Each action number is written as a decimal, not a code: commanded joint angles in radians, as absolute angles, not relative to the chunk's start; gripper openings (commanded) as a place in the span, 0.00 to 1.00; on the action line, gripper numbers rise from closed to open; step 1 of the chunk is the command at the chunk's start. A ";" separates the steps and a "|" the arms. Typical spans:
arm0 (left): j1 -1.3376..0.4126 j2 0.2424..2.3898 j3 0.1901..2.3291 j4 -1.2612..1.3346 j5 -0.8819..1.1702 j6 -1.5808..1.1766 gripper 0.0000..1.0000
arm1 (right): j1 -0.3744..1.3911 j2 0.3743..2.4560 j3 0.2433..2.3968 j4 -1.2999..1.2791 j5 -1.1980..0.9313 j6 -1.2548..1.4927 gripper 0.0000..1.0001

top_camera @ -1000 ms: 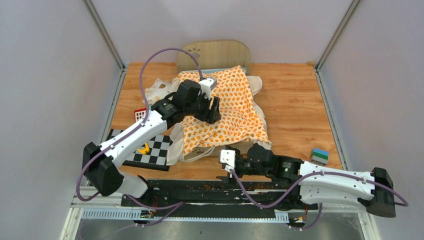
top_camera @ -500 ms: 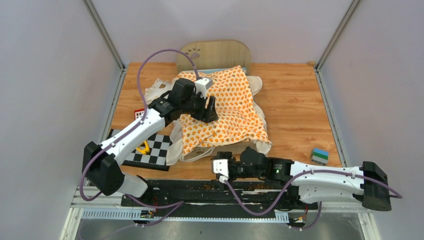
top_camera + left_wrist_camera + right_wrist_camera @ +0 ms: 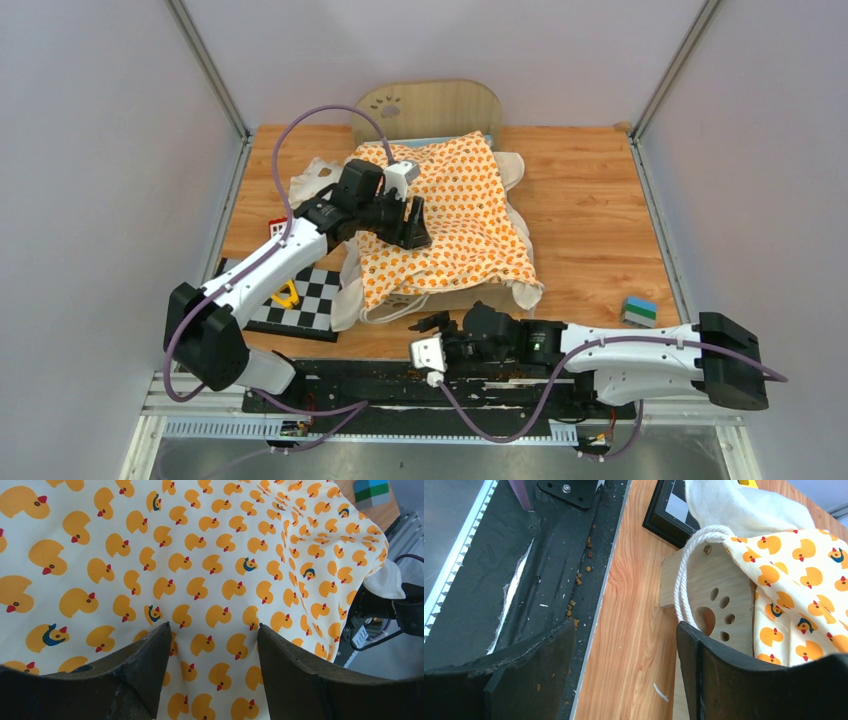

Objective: Set up the pet bed
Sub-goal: Adjust the mattress on the bed frame.

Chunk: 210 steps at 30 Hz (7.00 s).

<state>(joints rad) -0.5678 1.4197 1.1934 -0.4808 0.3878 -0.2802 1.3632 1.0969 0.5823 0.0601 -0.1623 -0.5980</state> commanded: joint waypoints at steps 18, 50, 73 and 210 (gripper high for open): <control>-0.529 1.405 1.185 -0.476 0.475 -0.233 0.70 | 1.345 1.369 0.732 0.237 -0.166 -0.755 0.71; -0.526 1.573 1.206 -0.489 0.437 -0.242 0.56 | 1.245 1.655 0.744 0.330 -0.328 -0.559 0.57; -0.510 1.713 1.195 -0.438 0.428 -0.281 0.27 | 1.539 1.493 0.629 0.268 -0.324 -0.351 0.52; -0.412 1.327 1.539 -0.784 -0.217 -0.354 1.00 | 0.399 1.454 1.480 -0.661 -0.105 0.181 1.00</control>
<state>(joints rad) -0.4492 1.2812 1.4971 -0.8707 -0.2516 -0.3359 0.4252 1.4055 1.3952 -0.7364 0.0010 0.2184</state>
